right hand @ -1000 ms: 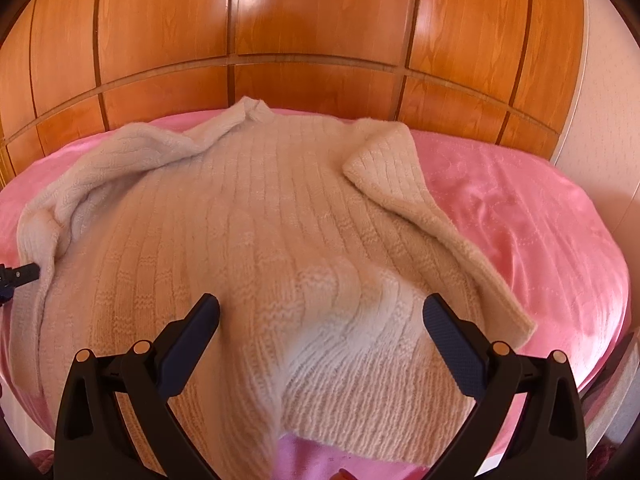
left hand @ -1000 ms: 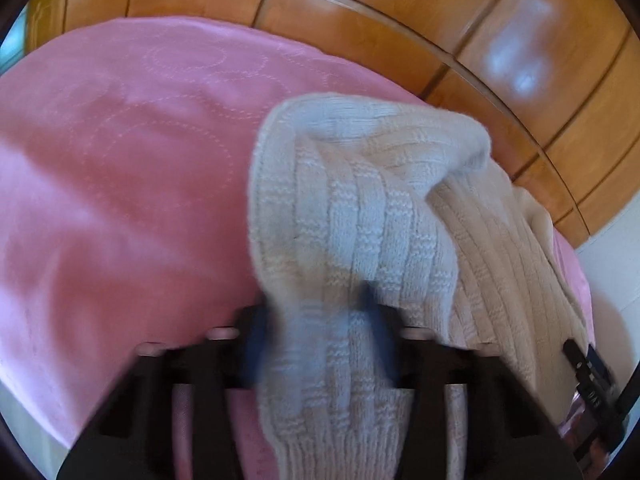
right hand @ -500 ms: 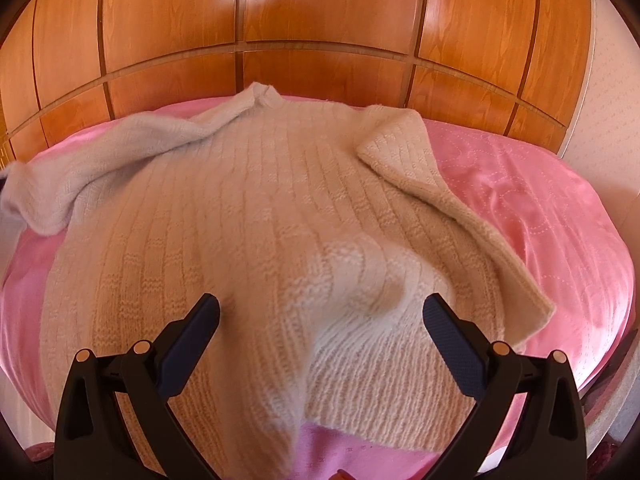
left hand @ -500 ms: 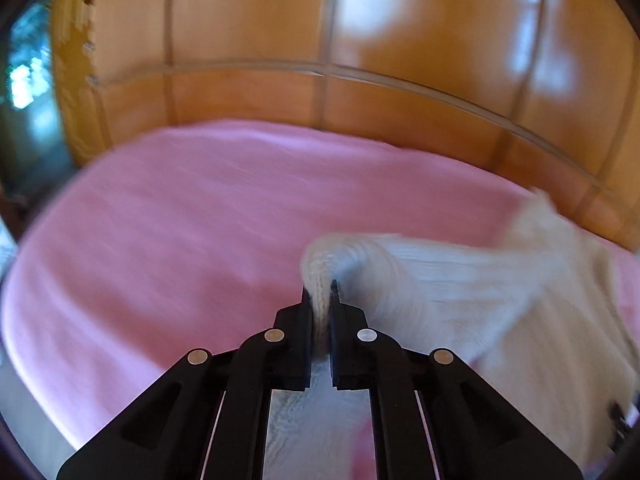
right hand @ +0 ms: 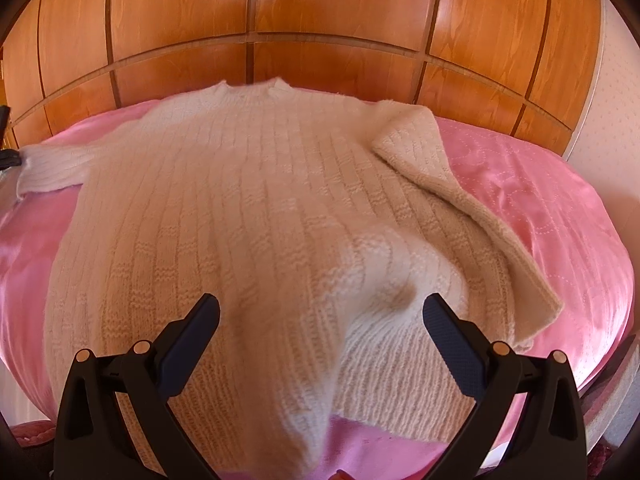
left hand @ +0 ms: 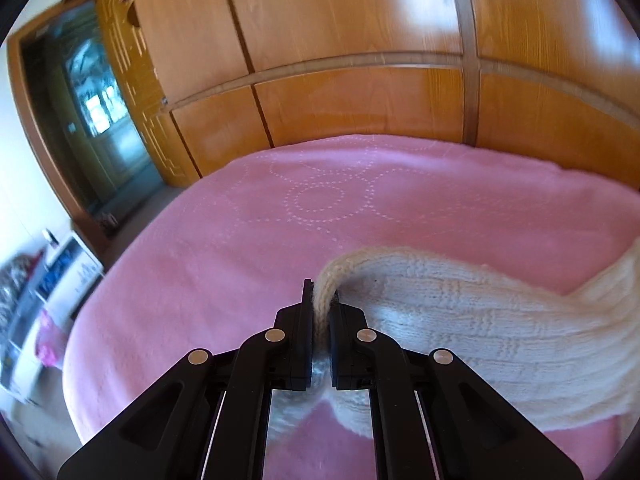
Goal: Fold small clothes
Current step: 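Grasp the sweater's side edge with the left gripper and lift it, then open the left gripper to release the sweater edge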
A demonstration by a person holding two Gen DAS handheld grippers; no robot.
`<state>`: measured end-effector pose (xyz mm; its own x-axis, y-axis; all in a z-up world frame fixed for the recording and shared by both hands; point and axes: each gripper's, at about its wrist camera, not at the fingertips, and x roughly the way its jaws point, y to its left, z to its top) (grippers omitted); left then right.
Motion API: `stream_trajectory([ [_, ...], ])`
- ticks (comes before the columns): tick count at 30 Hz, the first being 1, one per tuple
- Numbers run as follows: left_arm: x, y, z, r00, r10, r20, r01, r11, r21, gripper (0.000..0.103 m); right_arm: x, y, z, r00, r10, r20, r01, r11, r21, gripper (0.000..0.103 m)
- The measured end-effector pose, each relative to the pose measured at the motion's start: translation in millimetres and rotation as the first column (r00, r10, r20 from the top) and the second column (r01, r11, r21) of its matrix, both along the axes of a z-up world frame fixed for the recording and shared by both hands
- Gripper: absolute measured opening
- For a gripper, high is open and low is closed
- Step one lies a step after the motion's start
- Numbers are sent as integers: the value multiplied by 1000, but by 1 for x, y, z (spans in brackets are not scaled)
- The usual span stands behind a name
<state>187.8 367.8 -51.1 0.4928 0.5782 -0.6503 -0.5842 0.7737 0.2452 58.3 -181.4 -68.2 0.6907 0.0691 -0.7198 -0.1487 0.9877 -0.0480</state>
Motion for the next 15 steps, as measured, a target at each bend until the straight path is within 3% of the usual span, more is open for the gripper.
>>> stream_trajectory([
  [2, 10, -2, -13, 998, 21, -52, -19, 999, 33, 5, -1, 0, 0, 1000, 8, 0, -8, 1000, 8, 101],
  [6, 12, -2, -30, 995, 23, -99, -21, 1000, 16, 6, -3, -7, 6, 999, 20, 24, -21, 999, 46, 101],
  [7, 10, -4, -32, 995, 18, -94, -17, 1000, 15, 13, -4, -11, 9, 999, 22, 39, -25, 998, 58, 101],
  [9, 2, -12, -28, 995, 41, -91, -38, 998, 41, 56, -5, -19, 16, 997, 33, 69, -38, 996, 83, 101],
  [10, -4, -16, -24, 995, 57, -80, -52, 997, 55, 88, -5, -26, 19, 995, 41, 86, -50, 993, 106, 101],
  [12, -26, -28, -10, 999, 41, 33, -42, 998, 38, 89, -5, -41, 25, 993, 38, 110, -55, 987, 153, 101],
  [15, -56, -63, 3, 991, -39, 128, 44, 999, -33, 89, -1, -79, 32, 994, -36, 102, 12, 974, 228, 101],
])
